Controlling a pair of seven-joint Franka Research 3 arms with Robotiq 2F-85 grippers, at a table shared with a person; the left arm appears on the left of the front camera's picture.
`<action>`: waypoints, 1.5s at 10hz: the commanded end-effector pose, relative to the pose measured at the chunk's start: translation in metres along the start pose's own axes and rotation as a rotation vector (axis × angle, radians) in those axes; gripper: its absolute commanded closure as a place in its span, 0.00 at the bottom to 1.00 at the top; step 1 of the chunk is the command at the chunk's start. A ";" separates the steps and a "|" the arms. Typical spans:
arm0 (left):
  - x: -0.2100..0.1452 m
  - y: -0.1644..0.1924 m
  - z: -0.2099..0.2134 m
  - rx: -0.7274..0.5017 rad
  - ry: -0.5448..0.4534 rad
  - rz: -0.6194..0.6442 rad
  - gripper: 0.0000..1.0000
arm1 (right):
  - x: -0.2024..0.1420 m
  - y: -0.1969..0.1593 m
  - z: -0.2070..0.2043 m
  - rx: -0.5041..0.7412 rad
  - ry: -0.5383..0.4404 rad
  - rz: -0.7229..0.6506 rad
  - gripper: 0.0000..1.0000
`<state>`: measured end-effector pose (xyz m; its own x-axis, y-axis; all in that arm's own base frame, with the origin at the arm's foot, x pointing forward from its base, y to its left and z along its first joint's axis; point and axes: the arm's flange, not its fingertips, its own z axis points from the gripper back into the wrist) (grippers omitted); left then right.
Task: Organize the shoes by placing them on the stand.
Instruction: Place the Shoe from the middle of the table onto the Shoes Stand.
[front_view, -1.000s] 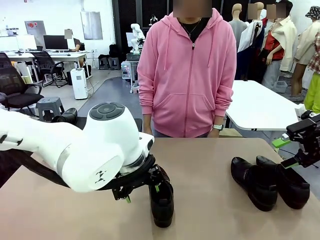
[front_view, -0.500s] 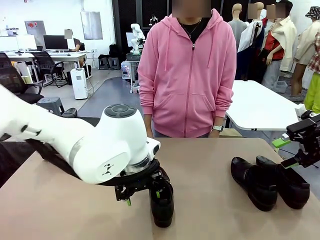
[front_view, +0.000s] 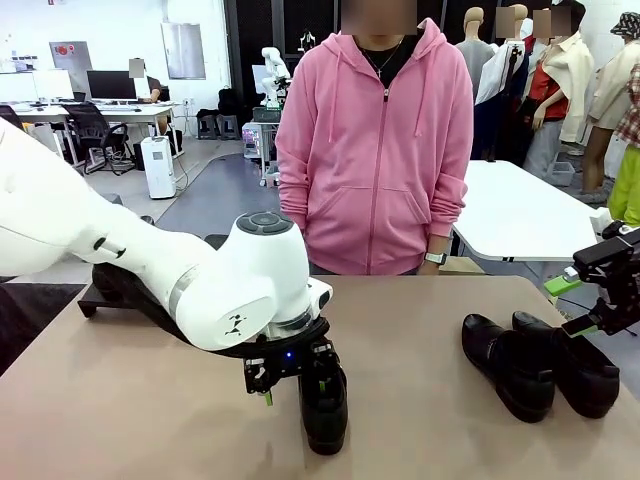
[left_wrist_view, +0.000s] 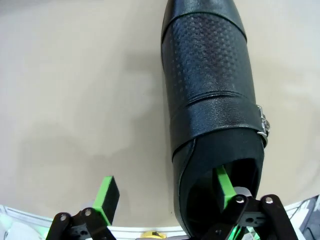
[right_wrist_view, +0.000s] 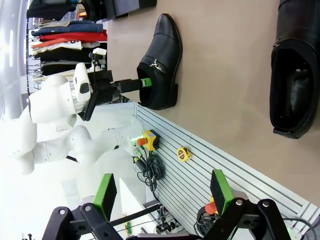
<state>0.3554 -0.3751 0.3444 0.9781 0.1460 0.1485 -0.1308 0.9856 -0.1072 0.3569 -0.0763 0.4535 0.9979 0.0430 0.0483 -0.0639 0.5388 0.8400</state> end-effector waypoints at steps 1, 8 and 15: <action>0.000 -0.009 0.000 0.029 -0.023 0.014 0.51 | 0.000 -0.001 0.004 -0.003 0.010 0.028 0.00; -0.001 -0.004 0.000 0.013 0.005 -0.001 1.00 | 0.000 -0.001 0.004 -0.003 0.010 0.028 0.00; -0.040 0.029 0.090 -0.055 -0.113 -0.242 1.00 | 0.000 -0.001 0.004 -0.003 0.010 0.028 0.00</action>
<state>0.3172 -0.3728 0.3968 0.9718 -0.0265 0.2342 0.0522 0.9932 -0.1045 0.3570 -0.0763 0.4532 0.9979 0.0436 0.0484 -0.0643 0.5388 0.8400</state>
